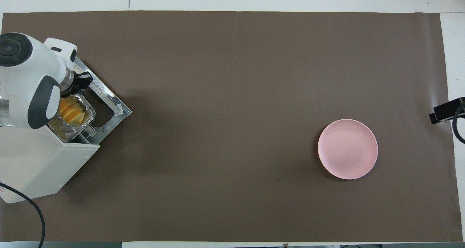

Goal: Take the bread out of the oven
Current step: 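Pull the foil tray out of the oven with the left gripper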

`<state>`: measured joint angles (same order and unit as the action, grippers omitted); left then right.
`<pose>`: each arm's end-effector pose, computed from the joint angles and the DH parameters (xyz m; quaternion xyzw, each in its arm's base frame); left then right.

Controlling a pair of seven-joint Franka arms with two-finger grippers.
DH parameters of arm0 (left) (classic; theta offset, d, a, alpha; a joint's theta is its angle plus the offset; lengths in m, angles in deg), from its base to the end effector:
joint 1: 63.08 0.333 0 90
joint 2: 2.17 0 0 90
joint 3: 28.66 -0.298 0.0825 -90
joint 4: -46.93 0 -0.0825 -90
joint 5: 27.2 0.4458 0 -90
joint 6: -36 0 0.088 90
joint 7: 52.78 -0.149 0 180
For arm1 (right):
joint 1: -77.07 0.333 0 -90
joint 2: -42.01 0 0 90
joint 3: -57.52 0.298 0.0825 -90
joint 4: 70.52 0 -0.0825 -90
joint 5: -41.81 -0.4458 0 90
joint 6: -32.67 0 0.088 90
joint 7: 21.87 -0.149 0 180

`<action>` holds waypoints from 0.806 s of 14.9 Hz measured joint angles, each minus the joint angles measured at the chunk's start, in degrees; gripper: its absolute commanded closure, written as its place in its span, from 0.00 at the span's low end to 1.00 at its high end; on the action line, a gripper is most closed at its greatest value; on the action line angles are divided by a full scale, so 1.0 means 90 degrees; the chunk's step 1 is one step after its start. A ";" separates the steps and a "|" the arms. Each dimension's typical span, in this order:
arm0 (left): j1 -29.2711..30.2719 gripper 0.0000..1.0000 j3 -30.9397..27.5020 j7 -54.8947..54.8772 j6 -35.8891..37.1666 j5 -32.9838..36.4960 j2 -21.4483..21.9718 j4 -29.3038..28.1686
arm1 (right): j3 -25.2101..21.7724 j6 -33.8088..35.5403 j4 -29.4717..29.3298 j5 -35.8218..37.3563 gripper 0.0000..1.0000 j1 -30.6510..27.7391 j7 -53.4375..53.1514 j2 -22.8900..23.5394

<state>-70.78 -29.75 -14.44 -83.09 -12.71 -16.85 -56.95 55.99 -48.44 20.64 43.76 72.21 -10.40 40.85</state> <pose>0.6750 -0.0565 0.3141 -0.9706 -0.2123 -0.0473 0.1026 0.5819 -0.0708 0.5544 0.9959 0.0429 -0.0791 0.0045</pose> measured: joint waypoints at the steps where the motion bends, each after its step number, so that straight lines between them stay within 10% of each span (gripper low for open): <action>1: -0.0292 1.00 0.0013 0.0005 0.0275 -0.0181 -0.0098 0.0423 | 0.0000 0.0000 0.0000 0.0000 0.00 0.0000 0.0000 0.0000; 5: -0.1582 1.00 0.0053 -0.0004 0.0857 -0.0660 -0.0626 0.1889 | 0.0000 0.0000 0.0000 0.0000 0.00 0.0000 0.0000 0.0000; 12: -0.4125 1.00 0.0100 0.0048 0.0878 -0.0830 -0.1328 0.2224 | -0.0023 0.0000 0.0000 0.0000 0.00 -0.0003 0.0000 0.0000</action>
<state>-107.91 -28.84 -14.00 -75.18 -20.18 -28.81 -36.94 55.78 -48.44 20.64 43.76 72.18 -10.40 40.85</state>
